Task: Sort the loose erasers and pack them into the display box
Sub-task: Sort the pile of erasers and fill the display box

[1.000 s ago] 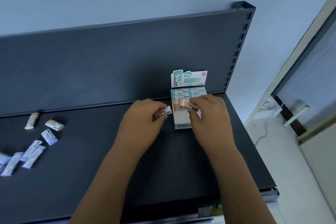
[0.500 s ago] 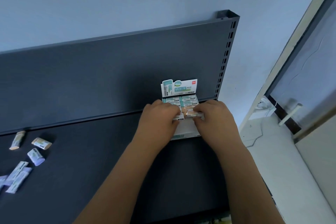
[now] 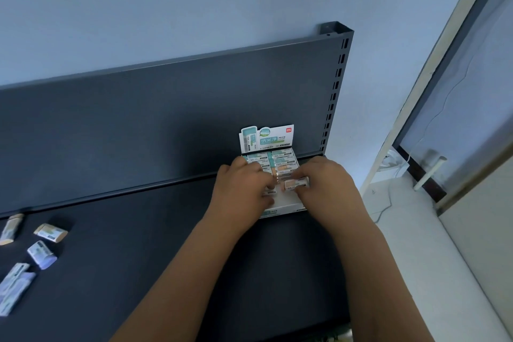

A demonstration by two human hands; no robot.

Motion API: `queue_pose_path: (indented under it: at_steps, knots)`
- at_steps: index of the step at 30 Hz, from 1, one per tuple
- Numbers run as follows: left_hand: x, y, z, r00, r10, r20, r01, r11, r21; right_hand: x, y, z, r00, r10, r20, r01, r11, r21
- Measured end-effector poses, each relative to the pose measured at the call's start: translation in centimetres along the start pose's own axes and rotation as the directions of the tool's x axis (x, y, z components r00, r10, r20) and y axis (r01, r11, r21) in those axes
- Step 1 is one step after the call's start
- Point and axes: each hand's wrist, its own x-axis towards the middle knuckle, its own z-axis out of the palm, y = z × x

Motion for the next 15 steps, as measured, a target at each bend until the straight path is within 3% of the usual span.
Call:
queue_pose_path:
  at_steps: [4, 15]
  knots:
    - [0.2, -0.1, -0.1, 0.999, -0.02, 0.026, 0.021, 1.0, -0.015, -0.1, -0.2, 0.5, 1.0, -0.004, -0.01, 0.004, 1.0, -0.008]
    - [0.1, -0.5, 0.9, 0.996, -0.043, -0.075, 0.047, 0.998, 0.046, 0.1, -0.3, 1.4, 0.999, 0.008, -0.034, -0.008, 1.0, -0.001]
